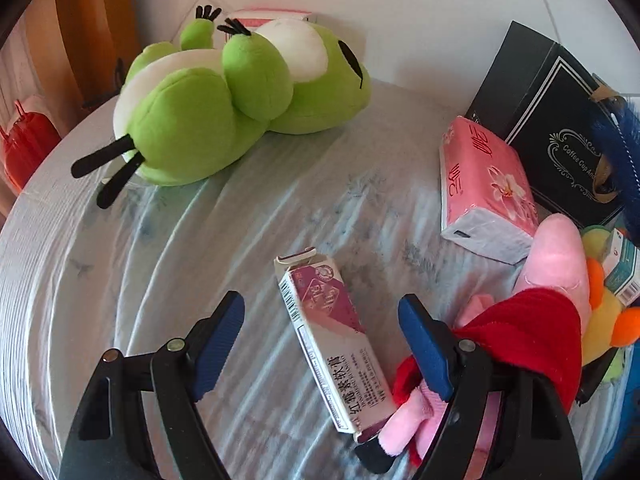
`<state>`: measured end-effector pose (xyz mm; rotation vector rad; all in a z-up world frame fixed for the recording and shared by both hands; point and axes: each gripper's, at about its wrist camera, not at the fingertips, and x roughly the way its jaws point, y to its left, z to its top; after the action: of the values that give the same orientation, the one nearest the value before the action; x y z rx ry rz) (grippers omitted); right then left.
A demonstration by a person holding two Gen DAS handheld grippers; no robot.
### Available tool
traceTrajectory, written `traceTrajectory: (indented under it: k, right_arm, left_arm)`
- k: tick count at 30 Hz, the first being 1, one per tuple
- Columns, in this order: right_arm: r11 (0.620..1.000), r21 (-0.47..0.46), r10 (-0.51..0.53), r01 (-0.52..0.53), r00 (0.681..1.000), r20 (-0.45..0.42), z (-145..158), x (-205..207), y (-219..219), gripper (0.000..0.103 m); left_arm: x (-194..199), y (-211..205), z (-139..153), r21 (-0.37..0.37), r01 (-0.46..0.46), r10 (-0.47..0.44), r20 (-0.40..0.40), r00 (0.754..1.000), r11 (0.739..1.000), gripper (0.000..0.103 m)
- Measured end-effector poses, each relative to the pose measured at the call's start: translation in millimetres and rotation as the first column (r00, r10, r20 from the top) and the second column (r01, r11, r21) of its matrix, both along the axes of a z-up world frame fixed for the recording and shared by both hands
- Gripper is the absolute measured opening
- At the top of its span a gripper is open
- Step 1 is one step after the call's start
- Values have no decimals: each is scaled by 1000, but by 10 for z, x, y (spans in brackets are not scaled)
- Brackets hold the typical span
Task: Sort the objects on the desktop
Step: 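Grasp the white-pink medicine box with the left tool while the right grasps the green one-eyed plush, then carry the box and green plush over the blue crate and open both tools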
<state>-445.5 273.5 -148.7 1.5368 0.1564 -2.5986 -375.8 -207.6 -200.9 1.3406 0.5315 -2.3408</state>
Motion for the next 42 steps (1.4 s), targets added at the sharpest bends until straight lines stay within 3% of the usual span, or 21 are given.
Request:
traceTrajectory:
  k: [4,5,8,11,13,15,21,23,25,27,32,37,42]
  right_arm:
    - [999,-44,-11,13,999,35,-194,-205,-17,103]
    - [998,-64,-13,16,999,45,-233,-239,-16,103]
    - [994,-109,-25,33,997,72,-352,-334,-18,103]
    - [990,-133,-30,41,996,86,-438,-409,-30,103]
    - [991,-131,-20,31,996,86,-450,-425,-54,89]
    - [992,-124,-7,17,997,83,-447,-425,-80,82]
    - [993,-121,27,-17,996,82,-494,-462,-184,82]
    - [993,-115,25,-16,996,80,-497,-489,-215,82]
    - [995,-100,26,-19,997,74,-480,-476,-241,68]
    - [997,-73,35,-29,997,72,-462,-432,-264,66]
    - [996,-76,57,-52,996,66,-374,-236,-259,65]
    - [993,-116,38,-34,999,34,-118,141,-136,65]
    - [989,-146,35,-37,999,-16,245,710,-60,65]
  left_arm:
    - [65,-167,-185,133,-72,74,-12,997,989,79]
    - [88,-165,-168,112,-72,76,-37,996,991,79]
    - [46,-138,-191,86,-19,20,-11,1000,996,79]
    - [72,-94,-187,94,31,-31,-1,1000,995,64]
    - [143,-57,-177,94,56,-57,4,998,994,61]
    - [207,-48,-195,37,70,-71,27,997,997,61]
    - [73,-21,-270,-77,92,-85,87,993,993,57]
    - [78,6,-265,-74,102,-95,83,992,992,45]
    - [141,28,-262,-68,95,-89,84,992,993,31]
    - [240,75,-265,-72,97,-91,87,992,993,18]
    - [502,220,-178,-113,119,-109,90,990,986,17]
    - [999,415,54,-126,126,-123,31,992,984,17]
    - [1300,707,471,-113,175,-179,-28,983,978,17]
